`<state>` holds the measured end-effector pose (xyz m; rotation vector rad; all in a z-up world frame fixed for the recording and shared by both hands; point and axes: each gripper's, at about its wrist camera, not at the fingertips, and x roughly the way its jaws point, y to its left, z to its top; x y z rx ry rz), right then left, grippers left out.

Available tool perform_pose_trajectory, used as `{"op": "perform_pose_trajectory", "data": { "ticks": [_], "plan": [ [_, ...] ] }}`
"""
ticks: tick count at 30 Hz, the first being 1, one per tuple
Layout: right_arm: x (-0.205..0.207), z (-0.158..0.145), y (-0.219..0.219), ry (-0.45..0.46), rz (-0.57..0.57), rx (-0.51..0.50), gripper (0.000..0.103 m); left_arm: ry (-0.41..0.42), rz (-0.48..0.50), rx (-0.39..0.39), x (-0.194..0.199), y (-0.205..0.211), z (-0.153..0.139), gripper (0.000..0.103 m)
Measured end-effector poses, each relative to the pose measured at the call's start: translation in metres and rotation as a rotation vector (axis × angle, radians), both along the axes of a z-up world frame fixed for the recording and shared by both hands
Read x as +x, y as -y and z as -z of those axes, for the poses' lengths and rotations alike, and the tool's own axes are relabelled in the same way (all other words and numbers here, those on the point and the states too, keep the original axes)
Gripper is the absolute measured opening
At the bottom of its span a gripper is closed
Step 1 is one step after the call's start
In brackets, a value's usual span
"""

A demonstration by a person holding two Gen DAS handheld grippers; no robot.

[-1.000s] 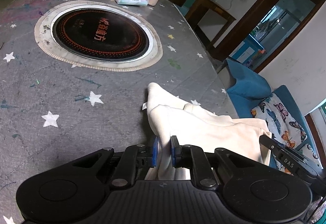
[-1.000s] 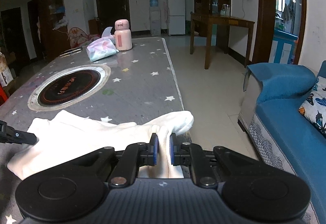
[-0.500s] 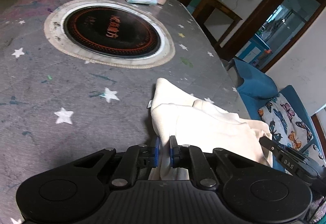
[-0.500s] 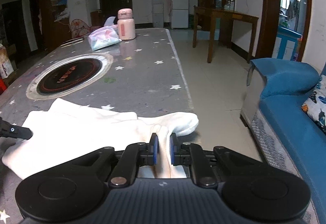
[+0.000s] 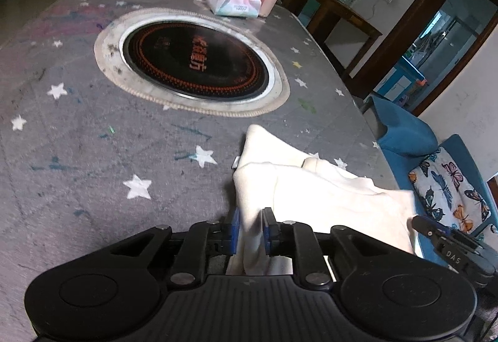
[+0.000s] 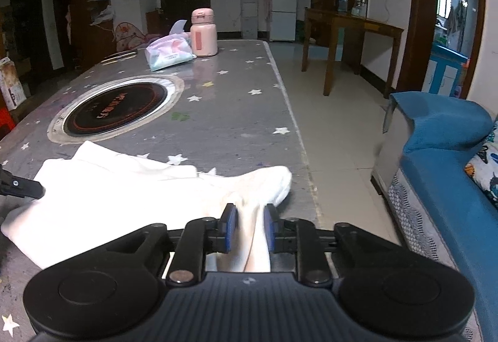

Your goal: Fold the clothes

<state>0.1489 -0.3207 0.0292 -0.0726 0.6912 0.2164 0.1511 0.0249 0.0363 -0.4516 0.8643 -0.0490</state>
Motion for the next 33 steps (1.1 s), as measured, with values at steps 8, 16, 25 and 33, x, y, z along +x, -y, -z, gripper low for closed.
{"op": "perform_pose_trajectory", "data": {
  "ticks": [8,16,25,33],
  "plan": [
    [-0.007,-0.011,0.0,0.026,-0.02,0.015,0.021,0.065,0.032,0.048,-0.005,0.01,-0.018,0.035],
    [-0.009,-0.007,-0.022,0.009,-0.095,0.031,0.024,0.077,0.124,0.048,-0.002,0.038,-0.015,0.035],
    [-0.041,-0.004,-0.024,0.004,-0.142,0.037,0.024,0.057,0.16,0.072,-0.008,0.042,0.004,0.035],
    [-0.064,0.008,-0.019,-0.022,-0.154,0.016,0.024,0.071,0.173,0.101,-0.016,0.042,0.001,0.035]
  ]
}}
